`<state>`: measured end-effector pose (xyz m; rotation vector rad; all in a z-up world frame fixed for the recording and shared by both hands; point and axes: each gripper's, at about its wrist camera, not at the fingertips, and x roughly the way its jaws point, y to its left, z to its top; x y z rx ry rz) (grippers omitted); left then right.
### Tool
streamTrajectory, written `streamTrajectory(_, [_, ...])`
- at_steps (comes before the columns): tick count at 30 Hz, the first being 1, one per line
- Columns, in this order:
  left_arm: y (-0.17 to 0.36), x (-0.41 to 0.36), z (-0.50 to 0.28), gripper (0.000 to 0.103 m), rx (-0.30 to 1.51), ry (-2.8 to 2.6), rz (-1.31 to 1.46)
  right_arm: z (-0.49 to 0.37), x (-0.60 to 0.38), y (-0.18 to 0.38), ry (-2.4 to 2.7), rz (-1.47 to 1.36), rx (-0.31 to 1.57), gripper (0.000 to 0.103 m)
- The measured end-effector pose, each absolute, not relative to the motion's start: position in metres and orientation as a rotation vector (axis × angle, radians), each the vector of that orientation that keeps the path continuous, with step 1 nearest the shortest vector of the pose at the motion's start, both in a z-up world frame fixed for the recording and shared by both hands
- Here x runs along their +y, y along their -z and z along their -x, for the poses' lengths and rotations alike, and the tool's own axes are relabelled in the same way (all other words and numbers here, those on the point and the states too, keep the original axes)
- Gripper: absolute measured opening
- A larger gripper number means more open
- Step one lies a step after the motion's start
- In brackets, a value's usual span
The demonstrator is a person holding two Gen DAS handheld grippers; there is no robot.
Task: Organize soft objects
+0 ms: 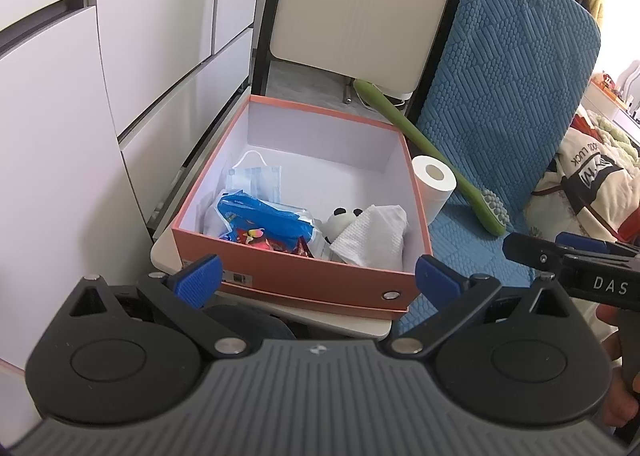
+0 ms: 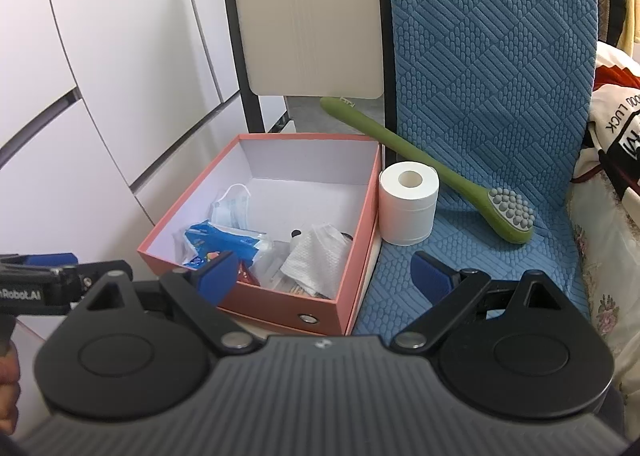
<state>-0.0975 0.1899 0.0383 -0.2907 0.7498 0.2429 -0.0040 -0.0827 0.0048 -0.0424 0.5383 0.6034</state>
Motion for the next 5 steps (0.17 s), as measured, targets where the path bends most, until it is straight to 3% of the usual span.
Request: streamTrajectory(5, [-0.04, 0.1887, 0.1007, 0.103, 0.739, -0.247, 0.292, 0.0055, -0.0844, -0.0048, -0.596, 0.039, 0.534, 0.095])
